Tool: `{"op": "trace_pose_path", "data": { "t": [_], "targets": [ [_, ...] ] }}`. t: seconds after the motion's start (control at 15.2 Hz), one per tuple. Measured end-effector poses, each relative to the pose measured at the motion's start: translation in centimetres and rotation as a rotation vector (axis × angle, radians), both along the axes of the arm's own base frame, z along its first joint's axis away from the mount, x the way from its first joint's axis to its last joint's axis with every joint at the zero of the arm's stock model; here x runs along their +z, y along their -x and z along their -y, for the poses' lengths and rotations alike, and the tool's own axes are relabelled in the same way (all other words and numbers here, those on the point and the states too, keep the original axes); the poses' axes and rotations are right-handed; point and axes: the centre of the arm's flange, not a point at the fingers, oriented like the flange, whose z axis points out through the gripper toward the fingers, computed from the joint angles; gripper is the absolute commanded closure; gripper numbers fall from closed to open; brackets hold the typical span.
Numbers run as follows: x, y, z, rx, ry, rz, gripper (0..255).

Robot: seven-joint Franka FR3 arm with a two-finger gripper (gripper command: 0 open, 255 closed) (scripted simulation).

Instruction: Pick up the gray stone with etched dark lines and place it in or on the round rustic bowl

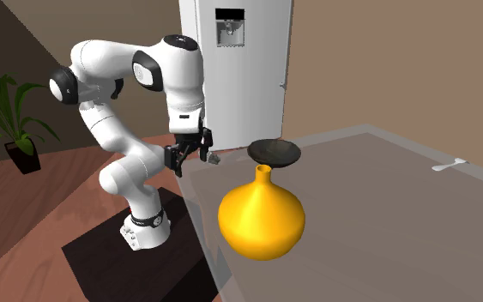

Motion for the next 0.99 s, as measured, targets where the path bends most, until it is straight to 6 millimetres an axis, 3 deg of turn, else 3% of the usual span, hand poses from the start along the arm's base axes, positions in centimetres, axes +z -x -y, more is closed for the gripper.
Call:
{"op": "trace_pose_path", "data": {
  "t": [0.13,0.46,0.79,0.99],
  "targets": [
    [0.1,0.3,-0.8,0.012,0.003,0.007,0],
    [0.5,2.9,-7.1,0.120,0.034,0.071,0],
    [0.1,7.0,-13.5,0.241,0.069,0.141,0],
    [-1.0,8.2,-15.0,0.271,0.078,0.160,0]
  ]
}}
